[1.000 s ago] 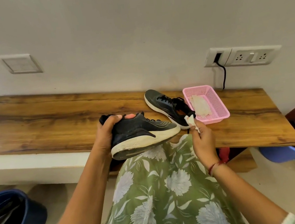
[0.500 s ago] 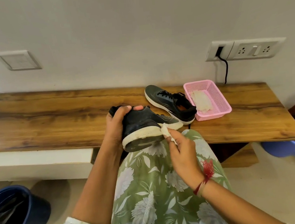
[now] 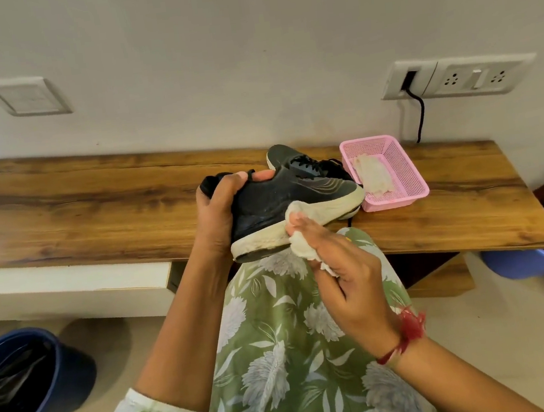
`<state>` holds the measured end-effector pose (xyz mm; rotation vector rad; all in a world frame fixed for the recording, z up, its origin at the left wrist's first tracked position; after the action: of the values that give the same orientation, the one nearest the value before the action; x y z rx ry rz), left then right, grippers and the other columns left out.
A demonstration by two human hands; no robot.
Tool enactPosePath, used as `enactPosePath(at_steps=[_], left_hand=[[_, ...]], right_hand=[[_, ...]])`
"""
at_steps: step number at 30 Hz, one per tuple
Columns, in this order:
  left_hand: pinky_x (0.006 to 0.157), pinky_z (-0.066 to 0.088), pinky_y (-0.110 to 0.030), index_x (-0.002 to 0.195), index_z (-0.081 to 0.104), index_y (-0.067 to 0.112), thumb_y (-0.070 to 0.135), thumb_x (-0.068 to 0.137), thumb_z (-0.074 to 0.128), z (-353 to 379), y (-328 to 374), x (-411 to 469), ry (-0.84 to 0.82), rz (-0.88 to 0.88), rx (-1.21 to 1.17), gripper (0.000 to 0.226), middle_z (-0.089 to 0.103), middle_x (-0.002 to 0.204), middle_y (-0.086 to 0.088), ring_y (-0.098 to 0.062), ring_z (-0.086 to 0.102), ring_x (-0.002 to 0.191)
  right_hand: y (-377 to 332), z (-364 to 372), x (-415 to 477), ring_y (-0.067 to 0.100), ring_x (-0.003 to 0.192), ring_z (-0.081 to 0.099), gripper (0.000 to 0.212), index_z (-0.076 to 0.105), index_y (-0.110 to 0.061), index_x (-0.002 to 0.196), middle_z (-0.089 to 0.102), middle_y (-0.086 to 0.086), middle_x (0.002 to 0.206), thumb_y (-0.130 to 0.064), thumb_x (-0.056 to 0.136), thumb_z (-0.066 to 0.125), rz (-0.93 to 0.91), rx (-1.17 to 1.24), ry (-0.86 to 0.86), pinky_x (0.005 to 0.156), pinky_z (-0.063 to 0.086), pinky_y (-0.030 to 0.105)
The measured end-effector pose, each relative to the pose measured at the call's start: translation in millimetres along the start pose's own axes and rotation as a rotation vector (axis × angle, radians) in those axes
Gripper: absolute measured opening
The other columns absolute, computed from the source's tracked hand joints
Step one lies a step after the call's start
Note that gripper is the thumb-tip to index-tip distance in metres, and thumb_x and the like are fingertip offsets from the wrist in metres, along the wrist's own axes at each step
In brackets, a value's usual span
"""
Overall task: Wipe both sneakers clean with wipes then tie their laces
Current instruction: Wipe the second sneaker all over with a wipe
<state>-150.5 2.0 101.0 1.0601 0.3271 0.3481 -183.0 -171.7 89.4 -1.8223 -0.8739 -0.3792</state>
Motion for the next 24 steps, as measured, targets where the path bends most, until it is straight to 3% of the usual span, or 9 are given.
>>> enactPosePath(at_steps=[2, 4, 8, 11, 13, 16, 19, 22, 24], left_hand=[[0.078, 0.054, -0.047, 0.100, 0.060, -0.016, 0.025, 0.067, 0.069, 2.0, -0.7, -1.7, 0.028, -0.005, 0.004, 0.054, 0.068, 0.099, -0.029, -0.036, 0.061, 0.086], [0.070, 0.054, -0.035, 0.073, 0.073, 0.003, 0.017, 0.074, 0.062, 2.6, 0.1, -3.1, 0.009, 0.034, 0.029, 0.018, 0.073, 0.082, -0.014, -0.027, 0.063, 0.076], [0.059, 0.051, -0.024, 0.059, 0.064, 0.007, 0.006, 0.086, 0.052, 8.0, 4.0, -9.2, -0.003, 0.085, 0.031, 0.030, 0.072, 0.066, -0.003, -0.014, 0.063, 0.062], [0.048, 0.041, -0.012, 0.039, 0.061, 0.019, -0.007, 0.094, 0.041, 20.8, 10.4, -15.6, -0.029, 0.130, 0.091, 0.064, 0.058, 0.044, 0.010, 0.002, 0.053, 0.046], [0.048, 0.041, -0.011, 0.035, 0.061, 0.021, -0.007, 0.093, 0.043, 25.7, 13.9, -16.2, -0.002, 0.153, 0.105, 0.067, 0.056, 0.042, 0.012, 0.004, 0.052, 0.046], [0.053, 0.047, -0.018, 0.044, 0.067, 0.019, 0.000, 0.091, 0.053, 23.0, 23.0, -11.8, 0.032, 0.158, 0.076, 0.052, 0.064, 0.050, 0.010, 0.001, 0.059, 0.052], [0.061, 0.054, -0.022, 0.043, 0.067, 0.043, 0.002, 0.092, 0.053, 20.7, 26.0, -12.7, 0.029, 0.177, 0.090, 0.066, 0.068, 0.056, 0.011, 0.000, 0.063, 0.058], [0.064, 0.055, -0.026, 0.049, 0.072, 0.034, 0.006, 0.089, 0.058, 23.0, 25.8, -11.1, 0.012, 0.210, 0.101, 0.051, 0.072, 0.065, 0.005, -0.005, 0.066, 0.066], [0.066, 0.055, -0.027, 0.050, 0.072, 0.036, 0.004, 0.090, 0.056, 24.6, 26.6, -11.7, 0.022, 0.226, 0.116, 0.054, 0.071, 0.065, 0.006, -0.006, 0.066, 0.067]], right_hand=[[-3.5, 0.9, 3.9, 0.022, 0.129, 0.048, 0.049, 0.051, 0.001, 0.128, 0.055, 0.013, 0.132, 0.005, 0.080, 0.041, -0.099, -0.068, -0.080, 0.107, 0.041, 0.036], [-3.6, 1.8, 5.8, 0.024, 0.131, 0.046, 0.047, 0.054, 0.002, 0.126, 0.053, 0.015, 0.133, 0.004, 0.082, 0.041, -0.189, -0.147, -0.144, 0.108, 0.040, 0.039], [-2.8, 7.0, 9.1, 0.027, 0.126, 0.050, 0.039, 0.057, 0.003, 0.121, 0.059, 0.018, 0.127, -0.005, 0.097, 0.028, -0.329, -0.209, -0.166, 0.109, 0.038, 0.041], [-10.8, 24.2, 9.9, 0.024, 0.112, 0.061, 0.029, 0.066, -0.001, 0.114, 0.067, 0.015, 0.114, -0.005, 0.097, 0.042, -0.524, -0.308, -0.343, 0.111, 0.034, 0.040], [-17.3, 22.7, 9.5, 0.022, 0.109, 0.062, 0.032, 0.063, -0.002, 0.116, 0.067, 0.015, 0.113, 0.001, 0.093, 0.042, -0.572, -0.252, -0.362, 0.112, 0.032, 0.038], [-27.2, -9.8, 28.7, 0.011, 0.090, 0.063, 0.041, 0.055, -0.007, 0.124, 0.064, -0.004, 0.120, 0.001, 0.085, 0.042, -0.246, 0.034, 0.005, 0.100, 0.044, 0.024], [-10.3, -34.7, 56.3, 0.005, 0.079, 0.060, 0.027, 0.063, -0.007, 0.116, 0.065, -0.017, 0.101, -0.013, 0.095, 0.046, 0.129, 0.123, 0.330, 0.070, 0.050, 0.020], [6.5, -19.0, 60.8, 0.016, 0.079, 0.062, 0.027, 0.063, -0.013, 0.114, 0.068, 0.002, 0.089, -0.026, 0.097, 0.046, 0.343, 0.096, 0.175, 0.066, 0.051, 0.040], [4.8, -0.6, 47.4, 0.011, 0.067, 0.058, 0.028, 0.065, -0.010, 0.113, 0.065, 0.002, 0.079, -0.024, 0.098, 0.045, 0.327, 0.056, 0.089, 0.058, 0.047, 0.034]])
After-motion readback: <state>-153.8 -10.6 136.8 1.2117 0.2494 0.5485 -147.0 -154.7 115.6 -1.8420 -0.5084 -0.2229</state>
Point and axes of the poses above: each hand's wrist, its own x-axis towards the middle knuckle, its own z-axis out of the palm, y = z × x, the point moved 1 cm from there along x, towards the middle knuckle
